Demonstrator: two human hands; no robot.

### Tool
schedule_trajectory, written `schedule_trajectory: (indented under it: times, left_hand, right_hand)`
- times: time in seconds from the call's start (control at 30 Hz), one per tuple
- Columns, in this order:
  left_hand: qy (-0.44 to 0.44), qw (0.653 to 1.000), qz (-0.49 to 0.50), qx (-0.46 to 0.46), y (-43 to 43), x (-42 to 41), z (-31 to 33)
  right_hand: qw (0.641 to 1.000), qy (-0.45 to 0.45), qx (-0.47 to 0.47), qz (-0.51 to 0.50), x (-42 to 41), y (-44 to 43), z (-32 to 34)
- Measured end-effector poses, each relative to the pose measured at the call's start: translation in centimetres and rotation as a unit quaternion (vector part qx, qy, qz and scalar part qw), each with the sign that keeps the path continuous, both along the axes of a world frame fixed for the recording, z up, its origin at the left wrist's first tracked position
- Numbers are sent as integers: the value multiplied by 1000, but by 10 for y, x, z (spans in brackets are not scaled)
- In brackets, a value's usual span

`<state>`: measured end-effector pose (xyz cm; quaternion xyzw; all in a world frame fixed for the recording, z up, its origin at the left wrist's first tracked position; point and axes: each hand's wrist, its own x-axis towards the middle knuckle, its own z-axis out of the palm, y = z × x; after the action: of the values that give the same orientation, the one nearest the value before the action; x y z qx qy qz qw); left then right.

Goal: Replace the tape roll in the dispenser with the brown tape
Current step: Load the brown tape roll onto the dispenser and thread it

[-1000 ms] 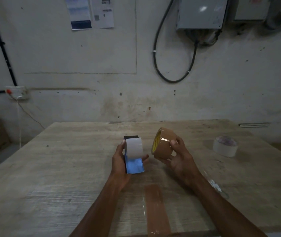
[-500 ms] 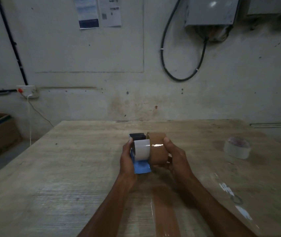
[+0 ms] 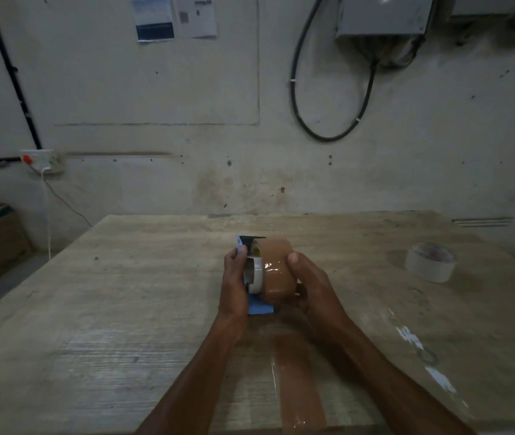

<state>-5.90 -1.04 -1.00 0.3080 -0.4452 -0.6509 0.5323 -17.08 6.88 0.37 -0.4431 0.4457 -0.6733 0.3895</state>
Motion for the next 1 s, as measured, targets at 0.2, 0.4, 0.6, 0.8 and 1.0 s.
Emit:
schedule_trajectory:
  times: [0.2,0.4,0.6,0.8,1.0]
  left_hand:
    - [-43,998,46,12,-7,-1,-7]
    - [-70,997,43,10,-5,0,-1]
    - [-87,995,40,-12,-2,-1,-1]
    - [-68,997,29,12,-6,1,-3]
    - [-49,996,6,69,-10,5,0]
  right_hand:
    - [997,73,-2,-2,7,-2,-6]
    - [986,145,-45,-72,8,3,0]
    - [998,33,-49,-15,14,8,6]
    - [998,50,-45,-20,16,5,7]
    - [992,112,-51,-36,18,-1,-2]
